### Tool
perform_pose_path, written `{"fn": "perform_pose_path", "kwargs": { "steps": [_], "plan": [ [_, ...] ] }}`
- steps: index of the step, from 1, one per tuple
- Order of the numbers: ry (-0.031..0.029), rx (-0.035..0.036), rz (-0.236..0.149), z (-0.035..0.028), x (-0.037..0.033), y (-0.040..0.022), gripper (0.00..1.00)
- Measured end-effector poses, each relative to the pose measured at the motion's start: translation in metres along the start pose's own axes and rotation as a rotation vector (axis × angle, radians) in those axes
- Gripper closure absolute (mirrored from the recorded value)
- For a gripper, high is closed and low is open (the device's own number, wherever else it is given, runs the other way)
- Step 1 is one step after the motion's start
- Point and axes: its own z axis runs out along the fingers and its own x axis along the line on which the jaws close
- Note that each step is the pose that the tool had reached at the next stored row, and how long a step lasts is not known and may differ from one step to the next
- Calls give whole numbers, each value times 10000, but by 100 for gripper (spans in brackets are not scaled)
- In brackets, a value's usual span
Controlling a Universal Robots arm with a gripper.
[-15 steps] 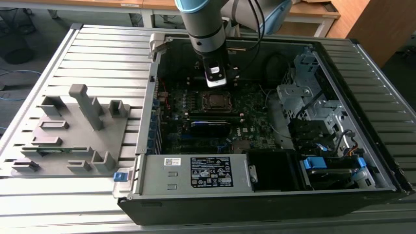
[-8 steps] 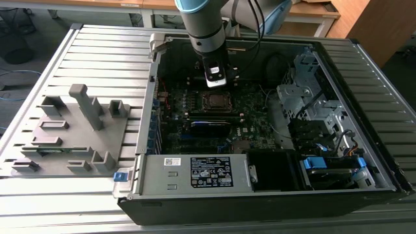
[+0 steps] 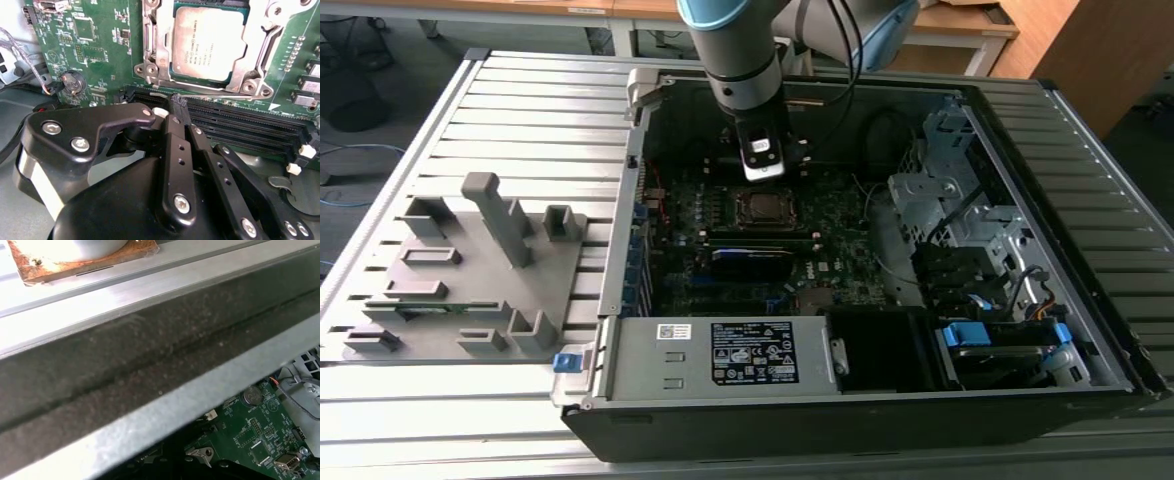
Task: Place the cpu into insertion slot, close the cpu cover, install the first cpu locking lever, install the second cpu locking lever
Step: 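Install the first cpu locking lever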
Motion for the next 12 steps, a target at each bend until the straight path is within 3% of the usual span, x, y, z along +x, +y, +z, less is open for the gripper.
{"fn": "perform_pose_path", "kwargs": {
  "steps": [12],
  "plan": [
    [-31, 8, -10, 13, -22, -58, 89]
  ]
}}
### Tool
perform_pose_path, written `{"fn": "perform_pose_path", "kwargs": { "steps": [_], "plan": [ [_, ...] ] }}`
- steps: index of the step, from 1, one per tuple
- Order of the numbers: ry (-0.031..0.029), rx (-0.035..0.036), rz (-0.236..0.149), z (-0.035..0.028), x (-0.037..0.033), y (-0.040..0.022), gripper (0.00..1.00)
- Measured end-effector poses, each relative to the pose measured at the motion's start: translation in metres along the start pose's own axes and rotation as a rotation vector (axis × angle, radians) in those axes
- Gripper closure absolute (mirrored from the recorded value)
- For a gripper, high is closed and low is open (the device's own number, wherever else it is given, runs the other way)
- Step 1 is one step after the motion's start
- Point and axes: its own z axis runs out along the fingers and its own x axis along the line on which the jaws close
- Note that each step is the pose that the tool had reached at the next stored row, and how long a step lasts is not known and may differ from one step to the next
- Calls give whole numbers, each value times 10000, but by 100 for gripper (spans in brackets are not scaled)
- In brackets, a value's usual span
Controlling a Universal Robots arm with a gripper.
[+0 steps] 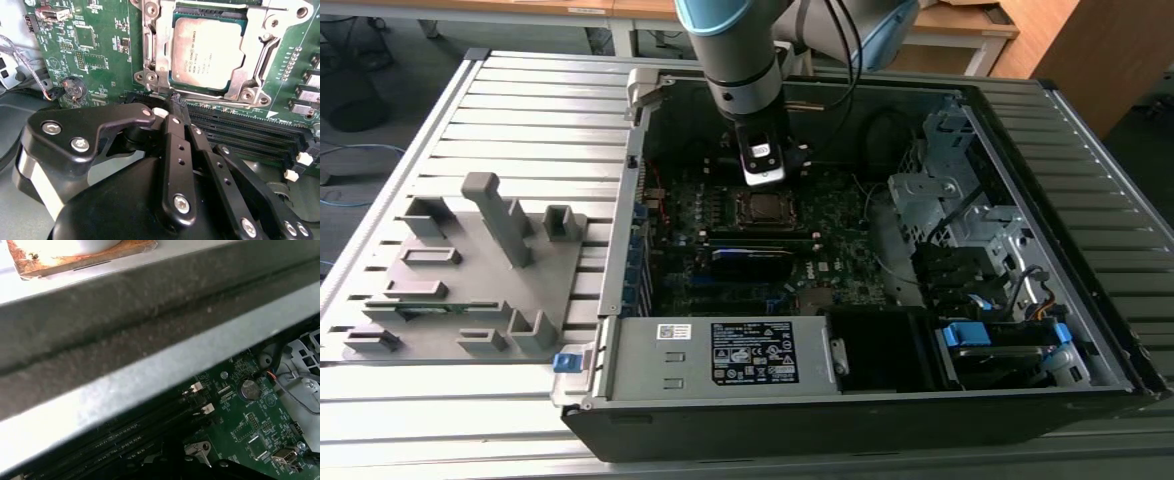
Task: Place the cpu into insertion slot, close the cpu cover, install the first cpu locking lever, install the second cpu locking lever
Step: 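Install the first cpu locking lever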
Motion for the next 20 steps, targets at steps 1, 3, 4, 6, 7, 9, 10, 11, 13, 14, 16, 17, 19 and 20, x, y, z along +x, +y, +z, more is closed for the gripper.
{"fn": "perform_pose_path", "kwargs": {
  "steps": [1, 3, 4, 6, 7, 9, 10, 11, 13, 14, 16, 17, 19, 20],
  "plan": [
    [-7, -3, -1, 5, 0, -3, 89],
    [-14, -11, -3, 12, 1, -9, 89],
    [-18, -13, -3, 16, 1, -10, 89],
    [-28, -18, -6, 22, 2, -13, 89],
    [-37, -34, -6, 33, 3, -13, 89],
    [-36, -26, -7, 36, 4, -15, 89],
    [-34, -25, -7, 35, 4, -15, 89],
    [-27, -41, 1, 35, 4, -16, 89],
    [-6, -84, 17, 32, 4, -15, 89],
    [-4, -100, 20, 26, 2, -11, 89],
    [-2, -103, 21, -7, -6, -2, 89],
    [0, -99, 20, -33, -11, 5, 89],
    [0, -101, 21, -88, -22, 22, 89],
    [0, -101, 21, -117, -29, 31, 89]
  ]
}}
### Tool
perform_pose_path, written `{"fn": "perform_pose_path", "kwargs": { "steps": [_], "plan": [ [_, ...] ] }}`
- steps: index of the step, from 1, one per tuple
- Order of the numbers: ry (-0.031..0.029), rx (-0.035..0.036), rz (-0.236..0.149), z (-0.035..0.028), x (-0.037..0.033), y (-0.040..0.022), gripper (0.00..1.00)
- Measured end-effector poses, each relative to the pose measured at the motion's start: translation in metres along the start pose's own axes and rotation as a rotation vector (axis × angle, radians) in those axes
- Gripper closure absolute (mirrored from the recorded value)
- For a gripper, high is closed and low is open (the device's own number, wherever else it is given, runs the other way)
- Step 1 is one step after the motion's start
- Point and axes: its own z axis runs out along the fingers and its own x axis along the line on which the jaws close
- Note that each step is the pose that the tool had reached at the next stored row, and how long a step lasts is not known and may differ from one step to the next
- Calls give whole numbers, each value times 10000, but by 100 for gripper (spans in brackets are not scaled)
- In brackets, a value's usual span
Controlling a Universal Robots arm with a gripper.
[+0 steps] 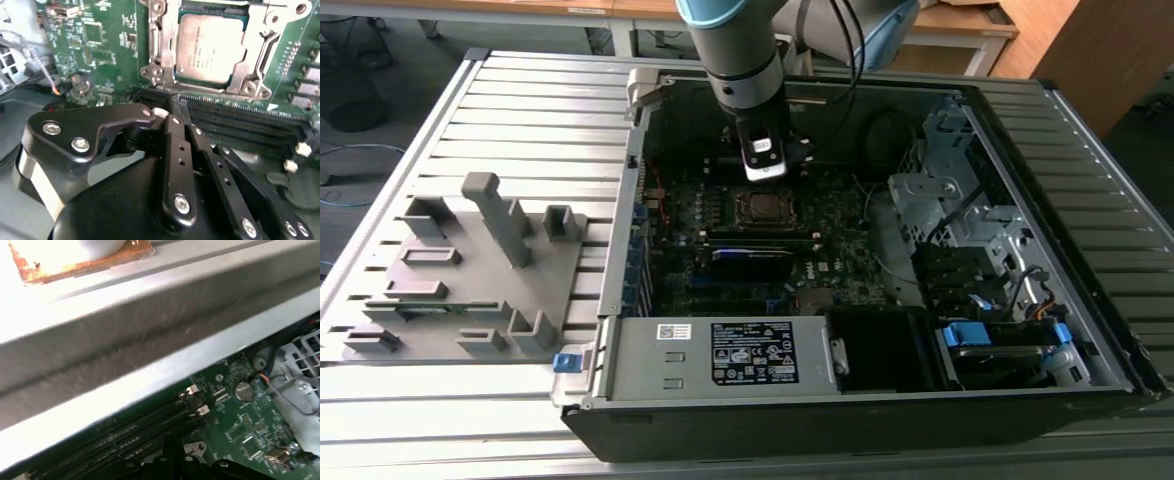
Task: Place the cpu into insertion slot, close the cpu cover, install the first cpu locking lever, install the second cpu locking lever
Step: 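Install the first cpu locking lever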
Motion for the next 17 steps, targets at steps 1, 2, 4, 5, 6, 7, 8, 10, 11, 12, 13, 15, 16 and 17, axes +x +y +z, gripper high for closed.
{"fn": "perform_pose_path", "kwargs": {
  "steps": [1, 2, 4, 5, 6, 7, 8, 10, 11, 12, 13, 15, 16, 17],
  "plan": [
    [0, 1, 0, -31, -6, 9, 89],
    [0, 1, 0, -64, -13, 20, 89],
    [0, 1, -1, -135, -29, 42, 89],
    [0, 0, 0, -170, -36, 54, 89],
    [0, 1, -1, -195, -41, 61, 89],
    [1, 1, -1, -202, -43, 63, 89],
    [0, -1, 0, -202, -43, 64, 89],
    [0, -1, -1, -202, -43, 64, 89],
    [-1, 0, -2, -202, -43, 64, 89],
    [5, 4, 0, -202, -43, 63, 89],
    [65, 37, 10, -202, -43, 63, 89],
    [300, 168, 57, -197, -43, 62, 89],
    [443, 245, 86, -194, -42, 62, 89],
    [576, 319, 113, -192, -42, 61, 89]
  ]
}}
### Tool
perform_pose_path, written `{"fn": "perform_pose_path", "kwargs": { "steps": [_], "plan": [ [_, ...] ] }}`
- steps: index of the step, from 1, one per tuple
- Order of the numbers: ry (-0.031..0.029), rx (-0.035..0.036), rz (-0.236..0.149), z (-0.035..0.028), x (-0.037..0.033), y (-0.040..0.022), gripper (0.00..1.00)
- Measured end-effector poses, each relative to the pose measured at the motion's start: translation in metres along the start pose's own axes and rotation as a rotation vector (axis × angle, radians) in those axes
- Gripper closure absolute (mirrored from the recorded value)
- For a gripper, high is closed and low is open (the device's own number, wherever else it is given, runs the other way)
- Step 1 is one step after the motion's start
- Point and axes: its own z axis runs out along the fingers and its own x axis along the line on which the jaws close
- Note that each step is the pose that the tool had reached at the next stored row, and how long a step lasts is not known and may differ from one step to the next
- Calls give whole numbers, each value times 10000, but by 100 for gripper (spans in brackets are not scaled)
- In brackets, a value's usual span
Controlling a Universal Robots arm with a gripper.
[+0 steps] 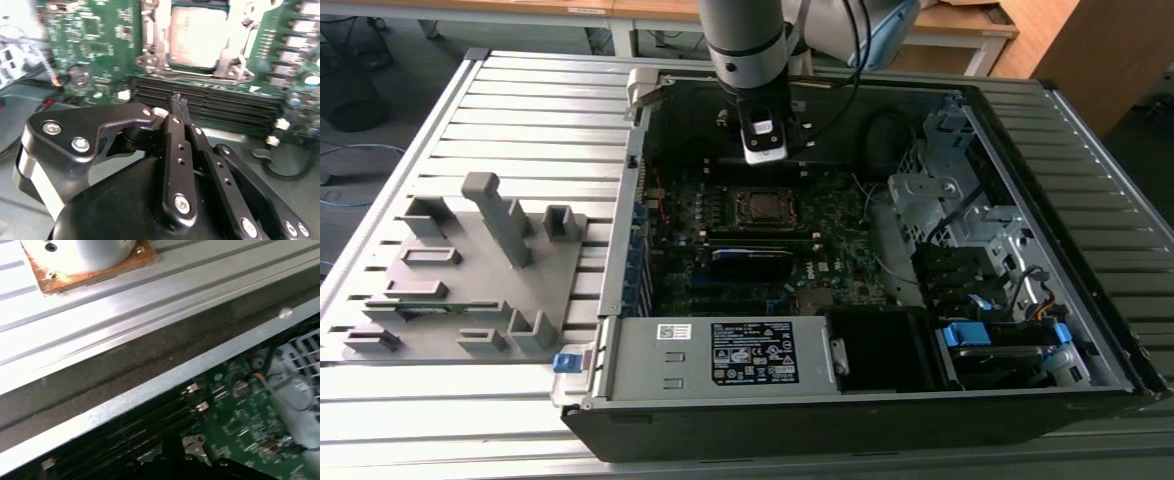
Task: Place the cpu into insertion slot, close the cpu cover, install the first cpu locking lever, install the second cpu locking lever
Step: 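Install the first cpu locking lever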
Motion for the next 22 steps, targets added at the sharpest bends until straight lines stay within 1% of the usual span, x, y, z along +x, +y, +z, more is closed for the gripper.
{"fn": "perform_pose_path", "kwargs": {
  "steps": [2, 3, 4, 5, 10, 11, 18, 19, 22],
  "plan": [
    [155, 84, 31, 3, 0, 0, 89],
    [261, 146, 51, 4, 0, -1, 89],
    [335, 190, 66, 5, 0, 0, 89],
    [343, 198, 68, 4, 1, -1, 89],
    [344, 199, 67, 5, 0, -1, 89],
    [340, 208, 65, 4, -1, -2, 89],
    [299, 288, 44, -8, -34, -64, 89],
    [294, 298, 41, -8, -36, -67, 89],
    [293, 300, 41, -8, -36, -67, 89]
  ]
}}
